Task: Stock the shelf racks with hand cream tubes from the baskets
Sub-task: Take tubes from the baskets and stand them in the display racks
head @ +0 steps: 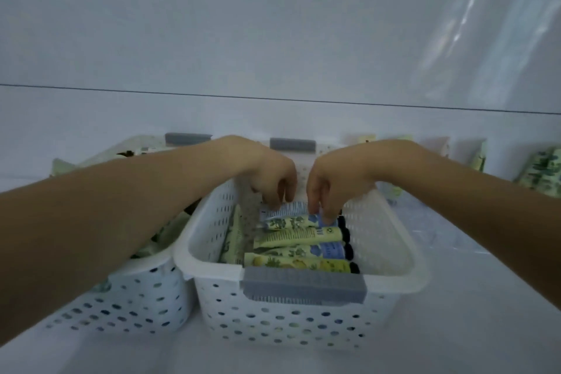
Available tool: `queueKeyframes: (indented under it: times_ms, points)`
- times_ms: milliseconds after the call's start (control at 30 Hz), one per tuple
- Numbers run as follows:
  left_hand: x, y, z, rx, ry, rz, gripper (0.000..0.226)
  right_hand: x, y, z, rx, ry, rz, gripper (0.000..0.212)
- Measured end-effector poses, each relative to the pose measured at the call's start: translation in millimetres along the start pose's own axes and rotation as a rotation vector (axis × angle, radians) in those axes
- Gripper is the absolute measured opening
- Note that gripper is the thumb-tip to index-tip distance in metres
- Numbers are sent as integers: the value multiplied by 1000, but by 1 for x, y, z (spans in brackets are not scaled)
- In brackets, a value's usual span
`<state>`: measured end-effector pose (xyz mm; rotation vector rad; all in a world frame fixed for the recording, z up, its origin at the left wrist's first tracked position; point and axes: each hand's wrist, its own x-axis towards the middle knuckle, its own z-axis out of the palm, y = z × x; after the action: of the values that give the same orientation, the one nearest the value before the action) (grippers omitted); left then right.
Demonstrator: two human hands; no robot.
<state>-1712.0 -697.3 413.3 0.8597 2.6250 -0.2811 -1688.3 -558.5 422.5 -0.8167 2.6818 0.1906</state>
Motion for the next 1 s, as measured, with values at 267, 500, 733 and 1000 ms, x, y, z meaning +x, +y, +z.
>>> queueKeyframes:
  times_ms: [267, 500, 733, 1000]
  points:
    - [8, -6, 1, -150, -1, -12, 21, 7, -5, 10, -122, -31, 58, 24]
    - [-20, -26, -22, -493, 260, 17, 12, -12, -1, -7, 206, 73, -45, 15]
    - [-50, -38, -43, -1051, 513, 78, 17, -58, 36, -13, 1069, 277, -232, 13]
    - [-44, 33, -77, -1235, 860, 81, 22, -97, 65, 25, 1441, 688, -103, 35]
